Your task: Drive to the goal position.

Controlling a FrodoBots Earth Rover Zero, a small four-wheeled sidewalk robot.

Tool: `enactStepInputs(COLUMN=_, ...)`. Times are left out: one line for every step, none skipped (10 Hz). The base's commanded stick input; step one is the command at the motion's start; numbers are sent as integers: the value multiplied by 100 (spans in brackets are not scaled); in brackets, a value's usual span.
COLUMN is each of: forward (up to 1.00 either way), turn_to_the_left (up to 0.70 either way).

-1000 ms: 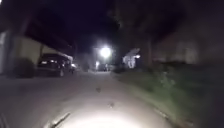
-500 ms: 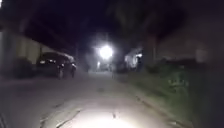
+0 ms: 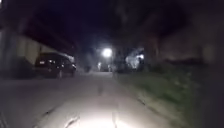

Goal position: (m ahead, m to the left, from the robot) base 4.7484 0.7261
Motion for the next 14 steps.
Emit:
enactStepInputs(forward=70, turn_to_the_left=0)
enactStepInputs(forward=70, turn_to_the_left=0)
enactStepInputs(forward=70, turn_to_the_left=0)
enactStepInputs(forward=70, turn_to_the_left=0)
enactStepInputs(forward=70, turn_to_the_left=0)
enactStepInputs(forward=70, turn_to_the_left=0)
enactStepInputs(forward=70, turn_to_the_left=0)
enactStepInputs(forward=70, turn_to_the_left=0)
enactStepInputs(forward=70, turn_to_the_left=0)
enactStepInputs(forward=70, turn_to_the_left=0)
enactStepInputs(forward=70, turn_to_the_left=0)
enactStepInputs(forward=70, turn_to_the_left=0)
enactStepInputs(forward=70, turn_to_the_left=0)
enactStepInputs(forward=70, turn_to_the_left=0)
